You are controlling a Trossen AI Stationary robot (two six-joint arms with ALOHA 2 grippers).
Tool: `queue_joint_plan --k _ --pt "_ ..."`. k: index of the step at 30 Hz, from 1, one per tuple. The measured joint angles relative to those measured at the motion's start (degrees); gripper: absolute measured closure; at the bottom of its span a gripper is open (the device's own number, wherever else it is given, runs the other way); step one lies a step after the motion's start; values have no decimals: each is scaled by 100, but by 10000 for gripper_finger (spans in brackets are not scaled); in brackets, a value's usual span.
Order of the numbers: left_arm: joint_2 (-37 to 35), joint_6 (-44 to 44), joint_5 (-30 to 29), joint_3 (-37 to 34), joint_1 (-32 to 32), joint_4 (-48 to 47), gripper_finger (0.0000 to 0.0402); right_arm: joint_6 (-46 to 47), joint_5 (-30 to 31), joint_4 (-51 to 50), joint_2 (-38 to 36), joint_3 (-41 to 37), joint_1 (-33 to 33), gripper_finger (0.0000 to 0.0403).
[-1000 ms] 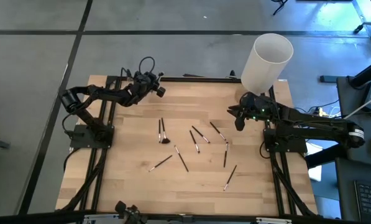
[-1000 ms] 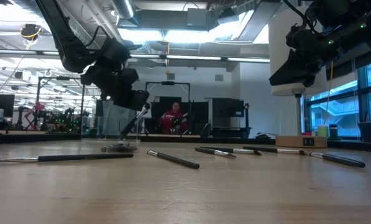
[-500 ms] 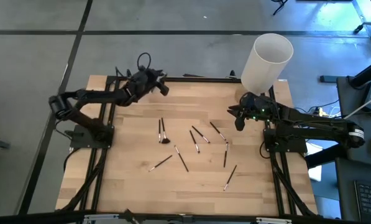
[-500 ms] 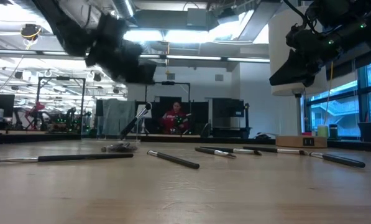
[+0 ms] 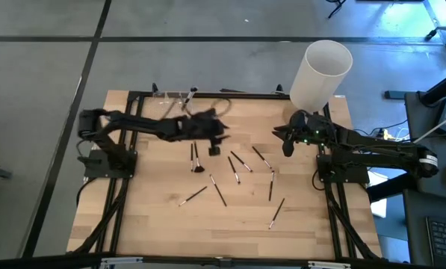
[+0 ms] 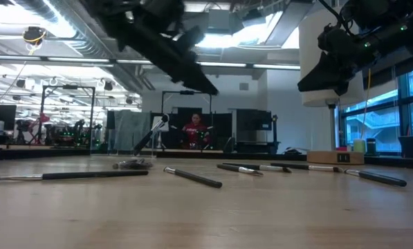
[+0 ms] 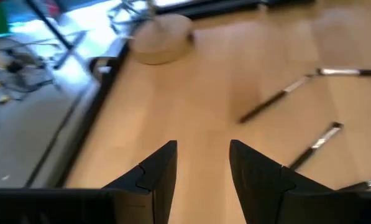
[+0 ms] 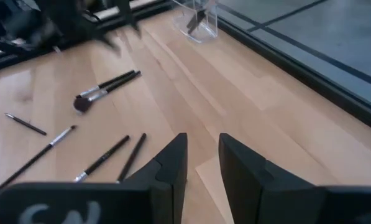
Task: Put items in baskets/containers
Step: Put the black eyeshadow brush into the transparent organizer
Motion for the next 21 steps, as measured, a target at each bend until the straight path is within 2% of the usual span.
queue_joint_plan --k 7,13,17,21 --pt "1547 343 550 1402 -451 -1121 259 -247 -105 171 0 0 0 311" --pt "2453 935 554 2479 -734 -2095 258 -619 -94 254 0 0 0 311" --pt "2833 1012 572 2908 -826 -2135 258 -672 -93 326 0 0 0 311" --pt "3037 1052 713 3004 -809 -2144 258 -645 -100 358 0 0 0 311"
